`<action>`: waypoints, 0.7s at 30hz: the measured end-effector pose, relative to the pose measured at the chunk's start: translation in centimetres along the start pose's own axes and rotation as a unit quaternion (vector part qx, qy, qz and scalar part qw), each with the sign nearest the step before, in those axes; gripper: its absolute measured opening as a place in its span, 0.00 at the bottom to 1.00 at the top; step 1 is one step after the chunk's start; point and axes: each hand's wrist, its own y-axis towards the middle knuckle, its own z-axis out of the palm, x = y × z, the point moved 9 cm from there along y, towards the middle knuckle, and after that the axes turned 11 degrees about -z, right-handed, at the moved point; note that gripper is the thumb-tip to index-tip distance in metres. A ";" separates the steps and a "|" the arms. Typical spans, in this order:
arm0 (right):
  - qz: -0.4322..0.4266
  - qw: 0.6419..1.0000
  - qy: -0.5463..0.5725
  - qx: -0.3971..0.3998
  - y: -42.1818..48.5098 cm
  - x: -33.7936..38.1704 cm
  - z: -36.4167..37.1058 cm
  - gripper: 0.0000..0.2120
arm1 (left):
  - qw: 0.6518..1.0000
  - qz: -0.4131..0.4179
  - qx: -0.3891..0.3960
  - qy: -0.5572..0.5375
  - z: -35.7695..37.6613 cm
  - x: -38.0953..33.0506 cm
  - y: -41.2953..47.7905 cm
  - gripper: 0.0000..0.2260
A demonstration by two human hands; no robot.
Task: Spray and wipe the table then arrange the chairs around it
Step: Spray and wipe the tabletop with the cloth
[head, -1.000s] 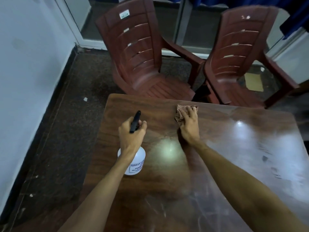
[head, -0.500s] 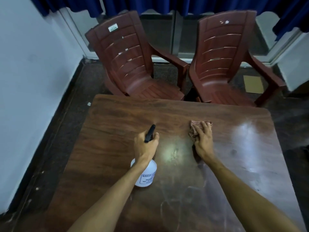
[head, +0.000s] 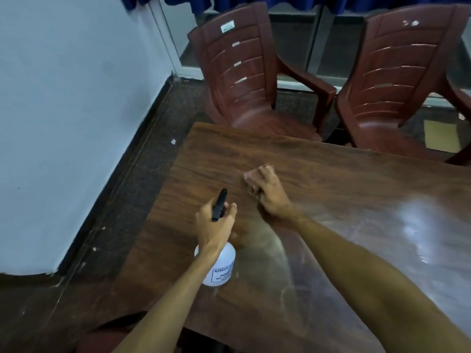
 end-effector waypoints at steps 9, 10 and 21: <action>-0.091 0.993 -0.019 0.067 3.5 8.9 4.8 0.31 | 0.999 0.012 -0.004 -0.032 -6.8 3.2 2.7 0.09; -0.015 0.999 -0.015 0.026 3.9 7.2 3.3 0.31 | 0.999 0.020 -0.004 -0.030 -7.0 3.2 2.7 0.09; 0.215 0.967 0.062 -0.119 -15.2 -0.9 -4.0 0.29 | 0.991 0.084 0.101 -0.012 0.6 -0.8 -2.5 0.10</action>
